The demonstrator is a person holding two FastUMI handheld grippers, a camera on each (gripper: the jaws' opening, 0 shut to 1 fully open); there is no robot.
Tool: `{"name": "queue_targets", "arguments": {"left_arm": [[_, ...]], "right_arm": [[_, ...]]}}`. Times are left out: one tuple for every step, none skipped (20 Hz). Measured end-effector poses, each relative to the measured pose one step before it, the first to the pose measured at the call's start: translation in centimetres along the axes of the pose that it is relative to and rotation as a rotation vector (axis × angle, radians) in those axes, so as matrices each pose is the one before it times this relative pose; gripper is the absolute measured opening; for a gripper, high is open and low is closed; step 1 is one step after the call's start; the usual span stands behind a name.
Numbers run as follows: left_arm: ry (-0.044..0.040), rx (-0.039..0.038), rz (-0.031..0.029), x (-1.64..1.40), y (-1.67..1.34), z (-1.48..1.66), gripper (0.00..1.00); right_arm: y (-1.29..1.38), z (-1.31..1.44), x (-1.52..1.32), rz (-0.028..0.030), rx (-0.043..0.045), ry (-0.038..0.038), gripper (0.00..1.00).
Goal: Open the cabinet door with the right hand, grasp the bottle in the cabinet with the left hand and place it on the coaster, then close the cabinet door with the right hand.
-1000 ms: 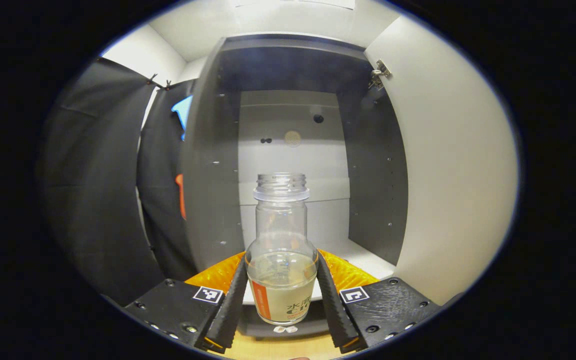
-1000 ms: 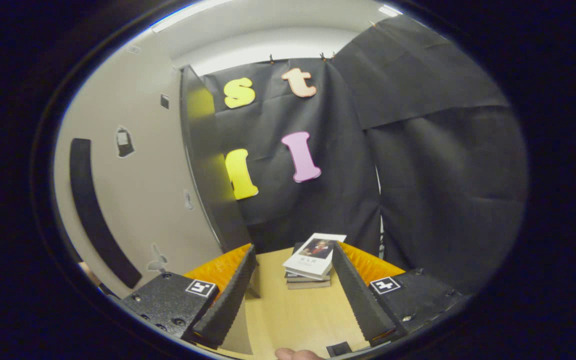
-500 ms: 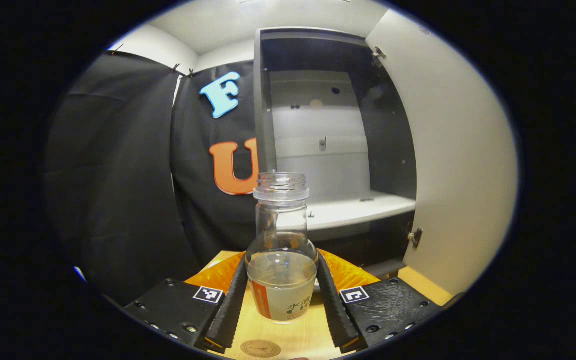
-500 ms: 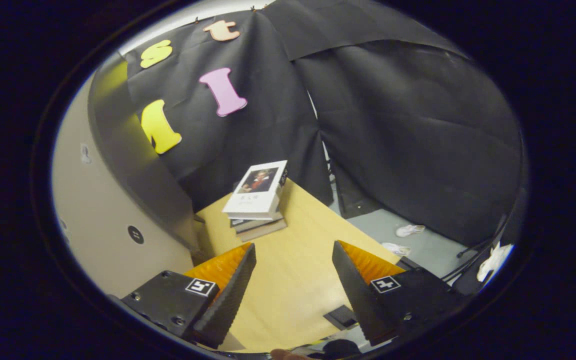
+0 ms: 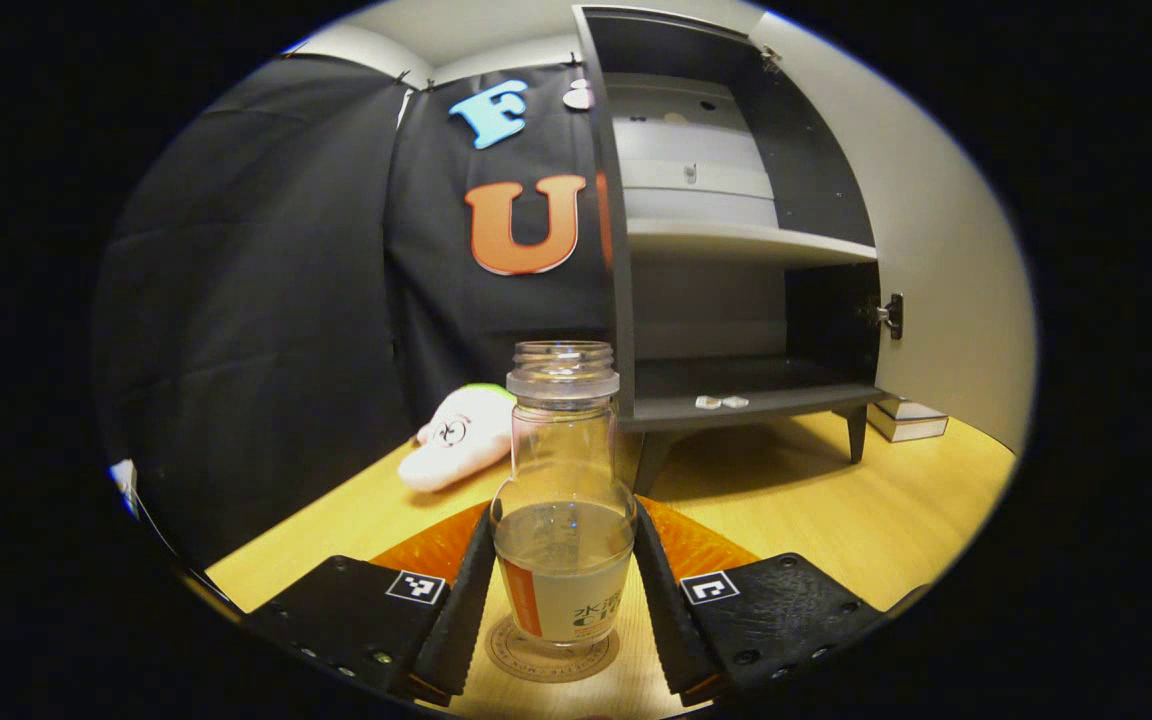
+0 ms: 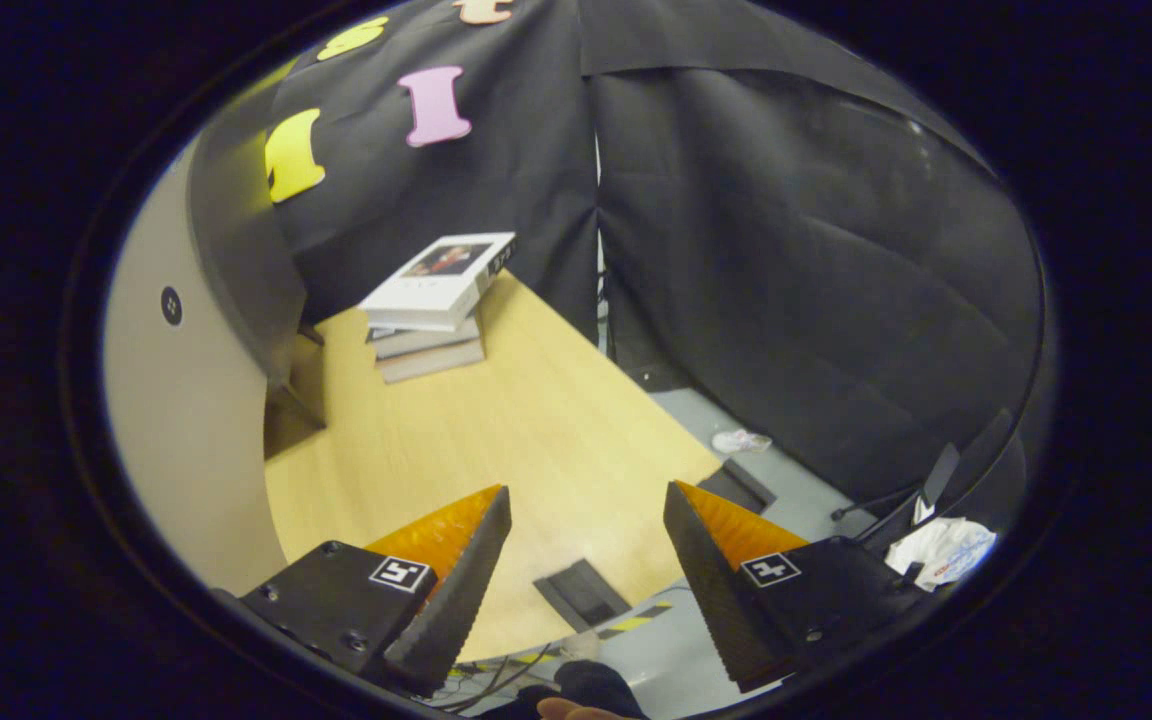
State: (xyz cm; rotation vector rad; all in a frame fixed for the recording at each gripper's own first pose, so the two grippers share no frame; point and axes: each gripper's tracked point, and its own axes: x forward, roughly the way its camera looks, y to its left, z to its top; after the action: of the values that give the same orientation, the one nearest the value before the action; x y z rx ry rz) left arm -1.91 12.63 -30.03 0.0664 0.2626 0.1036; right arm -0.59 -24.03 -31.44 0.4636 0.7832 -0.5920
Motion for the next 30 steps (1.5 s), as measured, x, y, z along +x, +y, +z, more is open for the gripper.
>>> {"name": "queue_targets", "arguments": {"left_arm": [[-0.00362,0.00698,0.00032,-0.178,0.104,-0.100,0.70],[-0.01888,0.00624,-0.00301,-0.146,-0.017,0.166,0.70],[-0.00629,0.00279,-0.00319,0.068,-0.022,-0.156,0.70],[0.00299,-0.01210,-0.01001,0.062,-0.120,-0.558,0.70],[0.00252,-0.00692,-0.00193,-0.153,0.031,-0.177,0.70],[-0.01701,-0.00127,0.00185,-0.258,0.307,0.168,0.70],[0.00073,-0.00150,0.00380,-0.064,0.172,-0.156,0.70],[-0.00534,-0.00372,0.00494,-0.308,0.081,-0.162,0.70],[-0.00459,-0.00299,0.01614,-0.019,0.327,0.048,0.70],[0.00276,-0.00755,0.00554,0.100,0.221,-0.113,0.70],[-0.00672,-0.00383,0.00048,0.085,-0.064,0.072,0.70],[0.00170,-0.00263,-0.00112,-0.089,0.004,-0.100,0.70],[-0.00490,0.00021,-0.00184,-0.021,-0.013,0.021,0.70],[-0.00214,-0.00219,-0.00662,0.002,-0.142,-0.039,0.71],[0.00136,-0.00262,-0.01034,-0.106,-0.211,0.000,0.75],[0.00157,-0.00113,-0.00362,0.074,-0.022,-0.162,0.77],[-0.00055,-0.00324,-0.00686,-0.005,-0.089,0.062,0.82],[-0.00267,-0.00307,0.00243,0.054,0.098,-0.027,0.86],[-0.00250,-0.00696,-0.00361,-0.045,-0.077,0.020,0.95],[-0.00933,-0.00578,-0.00100,-0.035,-0.078,0.139,0.97],[-0.00979,-0.00355,-0.00856,-0.108,-0.139,0.241,0.98],[-0.00942,-0.00099,-0.00310,0.069,-0.080,0.248,0.97],[-0.01025,-0.00288,0.00074,-0.062,0.109,0.360,0.97],[-0.00746,-0.00184,0.00483,-0.047,0.123,0.277,0.97],[-0.00096,0.00384,0.00694,0.015,0.125,-0.004,0.97],[0.00246,0.00814,0.01154,0.121,0.236,0.044,0.97],[0.01140,0.00870,0.01035,-0.021,0.311,0.073,0.97],[0.01720,0.00399,0.00343,-0.111,-0.023,0.032,0.97],[0.00016,0.00673,0.00434,-0.246,0.201,0.781,0.97],[-0.00361,0.01043,0.00219,-0.352,0.154,1.011,0.97]], "right_arm": [[0.258,-0.747,-0.145,0.00553,0.01706,0.02356,0.98],[0.197,-0.359,-0.122,0.00336,0.01715,0.00637,0.98],[0.006,-0.135,0.059,-0.00465,0.01049,-0.00004,0.98],[-0.030,-0.024,-0.221,-0.00440,0.00357,0.00066,0.98],[0.094,-0.119,-0.326,0.00170,-0.00162,0.00432,0.98],[0.050,0.079,-0.489,-0.00448,-0.00537,0.00119,0.98],[0.159,0.208,-0.432,0.00315,-0.00684,-0.00373,0.98],[0.292,0.425,-0.366,0.00641,-0.01207,-0.00563,0.98],[0.332,0.264,-0.236,0.00269,-0.01684,-0.00967,0.98],[0.193,0.224,-0.052,-0.00086,-0.02170,-0.00477,0.98],[0.471,-0.044,0.047,0.00595,-0.02012,0.00279,0.98],[0.724,-0.013,0.124,0.01695,-0.00925,0.00403,0.98],[0.664,-0.034,0.161,0.01650,-0.00333,0.00351,0.98],[0.666,-0.061,0.123,0.01834,0.00025,-0.00032,0.98],[0.458,-0.147,0.157,0.01017,-0.00287,0.00247,0.98],[0.364,-0.245,0.074,0.01002,-0.00751,0.00555,0.98],[0.213,-0.145,0.000,0.00640,-0.00782,0.00349,0.98],[0.123,-0.048,-0.041,0.00207,-0.00874,0.00136,0.98],[-0.007,0.026,0.046,-0.00109,-0.00699,-0.00037,0.98],[-0.108,0.149,0.061,-0.00247,-0.00191,-0.00063,0.98],[-0.133,0.029,0.140,-0.00272,0.00332,0.00098,0.98],[-0.046,0.054,-0.025,0.00463,0.01041,0.00214,0.98],[0.085,-0.081,0.055,0.00555,0.01313,0.00225,0.98],[-0.229,-0.036,-0.084,-0.00330,0.00542,0.00318,0.98],[-0.226,-0.008,0.012,-0.00218,-0.00087,0.00080,0.98],[-0.032,0.057,0.190,-0.00096,-0.00298,0.00097,0.98],[0.111,0.079,0.072,0.00172,-0.00115,0.00154,0.98],[0.108,0.244,-0.121,0.00681,0.00162,-0.00817,0.98],[-0.149,0.332,-0.519,0.00106,-0.00236,-0.01199,0.98],[-0.115,0.480,-0.286,0.00282,-0.00280,-0.01317,0.98]]}}
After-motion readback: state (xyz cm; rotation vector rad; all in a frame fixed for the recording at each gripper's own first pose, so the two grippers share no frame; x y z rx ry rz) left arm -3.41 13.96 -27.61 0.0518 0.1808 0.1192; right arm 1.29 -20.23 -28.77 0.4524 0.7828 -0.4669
